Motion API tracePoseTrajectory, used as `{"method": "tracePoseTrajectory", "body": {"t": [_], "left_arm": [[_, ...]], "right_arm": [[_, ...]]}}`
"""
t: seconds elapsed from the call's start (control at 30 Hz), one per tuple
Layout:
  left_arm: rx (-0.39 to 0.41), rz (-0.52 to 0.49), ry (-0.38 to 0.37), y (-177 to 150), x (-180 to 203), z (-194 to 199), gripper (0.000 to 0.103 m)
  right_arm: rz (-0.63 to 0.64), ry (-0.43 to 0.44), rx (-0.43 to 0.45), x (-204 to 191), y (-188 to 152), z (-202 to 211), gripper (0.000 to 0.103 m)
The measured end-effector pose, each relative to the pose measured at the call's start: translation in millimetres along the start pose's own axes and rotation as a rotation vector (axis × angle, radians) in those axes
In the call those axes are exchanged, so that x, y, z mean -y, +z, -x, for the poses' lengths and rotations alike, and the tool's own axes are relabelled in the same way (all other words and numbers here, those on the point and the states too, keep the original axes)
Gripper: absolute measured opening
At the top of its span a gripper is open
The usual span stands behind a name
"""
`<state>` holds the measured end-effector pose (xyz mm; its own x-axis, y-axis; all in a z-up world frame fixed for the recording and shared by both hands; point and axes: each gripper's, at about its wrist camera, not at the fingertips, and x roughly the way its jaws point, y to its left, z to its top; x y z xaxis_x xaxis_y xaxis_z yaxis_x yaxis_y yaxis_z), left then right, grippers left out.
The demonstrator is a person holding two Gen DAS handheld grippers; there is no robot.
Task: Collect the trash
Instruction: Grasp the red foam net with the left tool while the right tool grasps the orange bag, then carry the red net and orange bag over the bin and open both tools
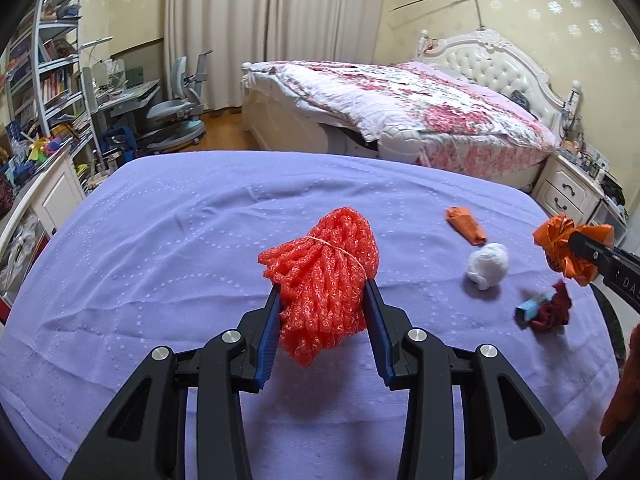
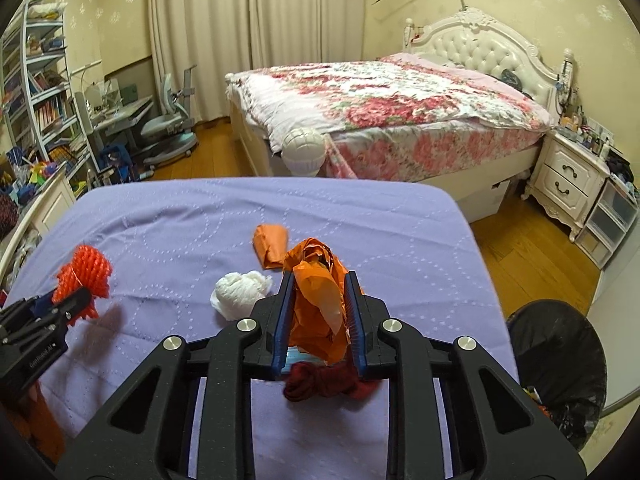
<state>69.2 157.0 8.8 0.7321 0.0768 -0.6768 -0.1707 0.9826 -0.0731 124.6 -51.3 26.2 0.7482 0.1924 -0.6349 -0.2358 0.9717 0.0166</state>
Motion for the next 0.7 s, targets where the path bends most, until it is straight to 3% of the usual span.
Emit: {"method": "tracePoseTrajectory", "body": {"t": [0.3, 0.7], "left_arm": [[0.027, -0.093, -0.118, -0.4, 68.4, 17.8, 0.04], [0.044, -0.255, -0.303, -7.3, 190.6, 27.8, 0.04]], "right_arm": [[-0.089, -0.105, 0.046, 66.2, -12.9, 37.5, 0.024], [-0.234, -0.296, 0.049, 169.1, -59.5, 74.2, 0.024]]}}
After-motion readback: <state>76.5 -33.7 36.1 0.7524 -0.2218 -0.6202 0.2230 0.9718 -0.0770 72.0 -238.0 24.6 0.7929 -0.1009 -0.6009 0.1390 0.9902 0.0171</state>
